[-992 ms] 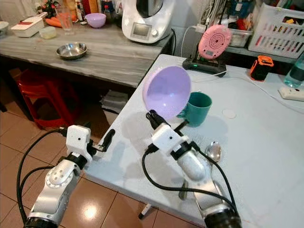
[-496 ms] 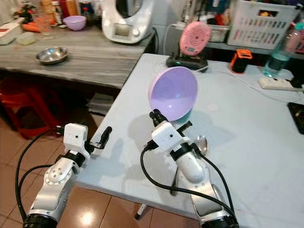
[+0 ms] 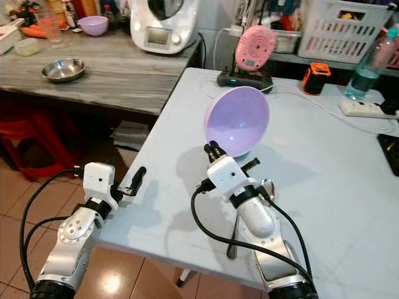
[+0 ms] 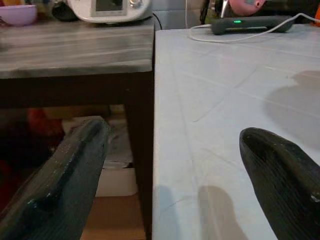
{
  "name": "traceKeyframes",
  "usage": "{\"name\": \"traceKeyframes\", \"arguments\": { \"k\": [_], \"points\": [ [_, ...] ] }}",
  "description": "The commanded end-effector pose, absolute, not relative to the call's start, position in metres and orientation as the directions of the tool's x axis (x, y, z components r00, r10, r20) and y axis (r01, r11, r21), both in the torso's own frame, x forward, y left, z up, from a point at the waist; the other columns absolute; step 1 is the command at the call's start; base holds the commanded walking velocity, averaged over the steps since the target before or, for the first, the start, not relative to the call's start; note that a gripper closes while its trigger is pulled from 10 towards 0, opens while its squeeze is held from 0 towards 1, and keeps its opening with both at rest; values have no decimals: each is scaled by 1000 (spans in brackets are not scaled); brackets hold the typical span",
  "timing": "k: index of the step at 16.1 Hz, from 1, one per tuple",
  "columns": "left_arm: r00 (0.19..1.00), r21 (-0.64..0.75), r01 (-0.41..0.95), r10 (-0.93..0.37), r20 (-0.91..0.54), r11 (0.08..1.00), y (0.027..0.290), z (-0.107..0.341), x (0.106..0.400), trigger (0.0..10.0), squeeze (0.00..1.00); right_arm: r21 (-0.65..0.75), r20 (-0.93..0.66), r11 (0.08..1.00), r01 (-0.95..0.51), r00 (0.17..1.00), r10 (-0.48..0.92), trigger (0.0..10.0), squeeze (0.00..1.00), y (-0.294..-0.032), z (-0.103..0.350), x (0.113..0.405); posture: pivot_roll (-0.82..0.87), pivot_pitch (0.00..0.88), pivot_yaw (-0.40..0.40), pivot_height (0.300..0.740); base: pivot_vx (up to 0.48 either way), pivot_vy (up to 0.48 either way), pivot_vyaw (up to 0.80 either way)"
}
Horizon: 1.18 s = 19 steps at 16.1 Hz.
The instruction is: Setting the table
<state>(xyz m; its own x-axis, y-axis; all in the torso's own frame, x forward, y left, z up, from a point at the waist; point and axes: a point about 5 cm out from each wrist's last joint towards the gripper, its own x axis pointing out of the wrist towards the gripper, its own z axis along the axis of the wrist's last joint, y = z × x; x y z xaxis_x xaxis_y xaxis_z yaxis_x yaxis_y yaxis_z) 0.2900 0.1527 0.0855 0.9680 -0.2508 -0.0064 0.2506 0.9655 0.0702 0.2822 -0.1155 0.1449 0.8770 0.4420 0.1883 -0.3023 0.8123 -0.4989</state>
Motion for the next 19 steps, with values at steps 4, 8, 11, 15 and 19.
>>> {"name": "traceKeyframes", "arguments": {
  "k": [4, 8, 11, 15, 19],
  "points": [
    [968, 72, 250, -250, -15, 966, 154, 83, 289, 10000, 0, -458, 187, 844, -280, 898, 399, 10000, 0, -122, 146, 289, 3, 0, 18, 740, 0, 261, 0],
    [966, 70, 259, -259, -17, 963, 154, 82, 289, 10000, 0, -448, 178, 852, -273, 906, 384, 10000, 0, -125, 144, 291, 3, 0, 21, 740, 0, 321, -486],
    [965, 69, 264, -263, -20, 962, 153, 82, 289, 10000, 0, -445, 174, 852, -277, 906, 385, 10000, 0, -124, 142, 291, 3, 0, 23, 740, 0, 321, -448],
    [964, 69, 264, -264, -18, 962, 153, 82, 288, 10000, 0, -448, 174, 850, -277, 906, 387, 10000, 0, -125, 142, 292, 2, 0, 20, 740, 0, 323, -498],
    [964, 68, 267, -266, -20, 961, 152, 81, 288, 10000, 0, -455, 174, 846, -279, 903, 392, 10000, 0, -125, 143, 295, 3, 0, 17, 740, 0, 322, -502]
  ]
}}
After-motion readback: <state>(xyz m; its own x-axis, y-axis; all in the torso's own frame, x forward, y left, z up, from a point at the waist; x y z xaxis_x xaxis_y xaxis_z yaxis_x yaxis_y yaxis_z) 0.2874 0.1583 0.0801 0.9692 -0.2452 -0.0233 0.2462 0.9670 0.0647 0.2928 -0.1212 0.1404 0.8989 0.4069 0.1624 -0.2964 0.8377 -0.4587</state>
